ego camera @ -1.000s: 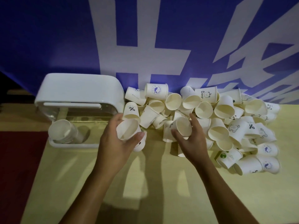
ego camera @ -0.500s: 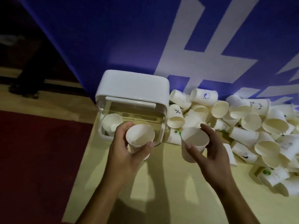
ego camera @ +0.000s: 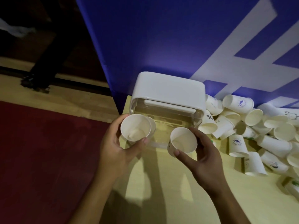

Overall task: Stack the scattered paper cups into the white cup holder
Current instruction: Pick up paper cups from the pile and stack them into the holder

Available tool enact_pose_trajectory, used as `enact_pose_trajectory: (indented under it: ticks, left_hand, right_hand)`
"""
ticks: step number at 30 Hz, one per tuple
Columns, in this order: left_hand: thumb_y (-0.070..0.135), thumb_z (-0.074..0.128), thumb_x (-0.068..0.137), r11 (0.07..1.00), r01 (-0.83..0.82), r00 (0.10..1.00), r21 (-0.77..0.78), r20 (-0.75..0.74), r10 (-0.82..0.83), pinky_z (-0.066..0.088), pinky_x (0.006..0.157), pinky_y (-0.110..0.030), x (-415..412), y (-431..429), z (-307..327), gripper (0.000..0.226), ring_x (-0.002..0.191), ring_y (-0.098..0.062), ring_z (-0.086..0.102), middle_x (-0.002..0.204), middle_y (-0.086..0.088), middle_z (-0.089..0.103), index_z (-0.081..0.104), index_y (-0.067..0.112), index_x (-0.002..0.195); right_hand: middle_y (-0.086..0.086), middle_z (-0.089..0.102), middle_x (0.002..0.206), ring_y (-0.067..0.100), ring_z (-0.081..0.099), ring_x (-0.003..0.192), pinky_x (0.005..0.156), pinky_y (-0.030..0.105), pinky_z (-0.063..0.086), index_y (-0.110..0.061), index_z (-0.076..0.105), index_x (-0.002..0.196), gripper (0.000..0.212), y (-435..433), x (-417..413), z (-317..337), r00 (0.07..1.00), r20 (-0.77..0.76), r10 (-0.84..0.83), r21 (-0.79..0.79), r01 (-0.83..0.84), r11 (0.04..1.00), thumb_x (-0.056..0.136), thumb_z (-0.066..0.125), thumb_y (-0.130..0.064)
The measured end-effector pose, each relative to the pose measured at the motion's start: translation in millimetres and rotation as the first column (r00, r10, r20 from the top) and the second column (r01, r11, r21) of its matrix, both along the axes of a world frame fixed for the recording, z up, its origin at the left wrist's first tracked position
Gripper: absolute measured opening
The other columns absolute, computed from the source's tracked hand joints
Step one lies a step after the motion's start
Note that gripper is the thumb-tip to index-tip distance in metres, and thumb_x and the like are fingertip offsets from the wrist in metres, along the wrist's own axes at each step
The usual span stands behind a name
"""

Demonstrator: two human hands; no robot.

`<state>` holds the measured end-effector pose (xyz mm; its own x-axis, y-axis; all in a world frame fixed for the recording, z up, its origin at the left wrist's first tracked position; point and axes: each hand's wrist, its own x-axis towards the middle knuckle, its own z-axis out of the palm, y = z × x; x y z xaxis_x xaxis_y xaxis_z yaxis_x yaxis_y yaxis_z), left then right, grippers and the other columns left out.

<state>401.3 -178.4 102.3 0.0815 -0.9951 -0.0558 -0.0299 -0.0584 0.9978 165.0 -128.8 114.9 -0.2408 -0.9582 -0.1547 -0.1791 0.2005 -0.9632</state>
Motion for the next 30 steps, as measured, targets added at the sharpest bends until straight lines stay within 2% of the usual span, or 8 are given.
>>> enact_pose_trajectory:
  ticks: [2, 4, 11, 16, 19, 26, 28, 30]
  left_hand:
    - [0.036, 0.092, 0.068, 0.999, 0.022, 1.0, -0.025, 0.004, -0.021, 0.05, 0.103, -0.062, 2, -8, -1, 0.071, 0.126, -0.03, 0.063, 0.134, -0.004, 0.066, 0.06, 0.034, 0.132]
    - [0.034, 0.09, 0.068, 0.998, 0.03, 1.0, -0.049, 0.011, -0.03, 0.053, 0.102, -0.057, 0, -15, -2, 0.069, 0.124, -0.03, 0.064, 0.132, -0.003, 0.067, 0.061, 0.032, 0.131]
    - [0.039, 0.09, 0.064, 0.992, 0.096, 0.989, -0.079, 0.119, -0.086, 0.053, 0.092, -0.02, -11, -29, -15, 0.08, 0.118, -0.016, 0.067, 0.127, 0.008, 0.069, 0.059, 0.022, 0.136]
    - [0.03, 0.095, 0.068, 0.985, 0.164, 0.962, -0.044, 0.226, -0.15, 0.053, 0.093, -0.021, -14, -34, -32, 0.078, 0.12, -0.014, 0.065, 0.129, 0.011, 0.067, 0.058, 0.027, 0.137]
    - [0.024, 0.095, 0.072, 0.981, 0.19, 0.949, -0.021, 0.262, -0.178, 0.05, 0.09, -0.014, -15, -37, -42, 0.074, 0.117, -0.006, 0.065, 0.126, 0.014, 0.068, 0.059, 0.027, 0.136]
    - [0.031, 0.092, 0.075, 0.976, 0.217, 0.897, 0.03, 0.389, -0.211, 0.038, 0.086, 0.001, -18, -43, -66, 0.076, 0.118, 0.019, 0.049, 0.133, 0.017, 0.058, 0.056, 0.027, 0.142]
    - [0.033, 0.092, 0.076, 0.973, 0.226, 0.884, 0.046, 0.409, -0.225, 0.037, 0.085, 0.002, -16, -44, -74, 0.078, 0.117, 0.022, 0.047, 0.135, 0.018, 0.057, 0.055, 0.028, 0.144]
    - [0.038, 0.092, 0.076, 0.972, 0.224, 0.881, 0.071, 0.411, -0.233, 0.037, 0.086, 0.002, -15, -45, -79, 0.081, 0.12, 0.018, 0.049, 0.138, 0.019, 0.056, 0.053, 0.031, 0.147]
  right_hand:
    - [-0.013, 0.071, 0.122, 0.012, 0.066, 0.117, 0.098, 0.035, 0.052, -0.037, 0.063, 0.124, 0.069, -2, 5, -1, 1.0, -0.019, -0.01, 0.008, 0.01, 1.0, 0.062, 0.093, -0.032]
    - [-0.017, 0.071, 0.12, 0.01, 0.067, 0.116, 0.096, 0.032, 0.052, -0.037, 0.063, 0.123, 0.07, -3, 8, -2, 0.999, -0.032, -0.019, 0.016, 0.02, 1.0, 0.06, 0.093, -0.034]
    - [-0.016, 0.071, 0.122, 0.009, 0.066, 0.119, 0.105, 0.04, 0.053, -0.027, 0.062, 0.132, 0.082, -3, 5, -10, 0.996, -0.065, -0.056, 0.054, 0.06, 0.997, 0.057, 0.094, -0.034]
    - [-0.013, 0.071, 0.125, 0.008, 0.065, 0.12, 0.106, 0.04, 0.053, -0.026, 0.062, 0.134, 0.083, -2, 1, -13, 0.995, -0.081, -0.063, 0.074, 0.069, 0.995, 0.057, 0.094, -0.036]
    - [-0.018, 0.07, 0.123, 0.007, 0.066, 0.119, 0.105, 0.037, 0.053, -0.027, 0.062, 0.132, 0.081, -2, 1, -14, 0.995, -0.081, -0.062, 0.075, 0.068, 0.995, 0.058, 0.093, -0.035]
    - [-0.021, 0.069, 0.123, 0.006, 0.065, 0.12, 0.105, 0.035, 0.052, -0.027, 0.062, 0.132, 0.08, -2, -1, -17, 0.996, -0.061, -0.07, 0.068, 0.075, 0.995, 0.058, 0.093, -0.033]
    - [-0.021, 0.069, 0.123, 0.007, 0.065, 0.119, 0.104, 0.037, 0.053, -0.028, 0.063, 0.13, 0.077, -2, -1, -17, 0.995, -0.067, -0.069, 0.066, 0.073, 0.995, 0.059, 0.093, -0.033]
    - [-0.02, 0.069, 0.122, 0.008, 0.065, 0.119, 0.104, 0.04, 0.053, -0.029, 0.063, 0.129, 0.076, -3, -1, -17, 0.995, -0.079, -0.066, 0.062, 0.071, 0.996, 0.06, 0.093, -0.033]
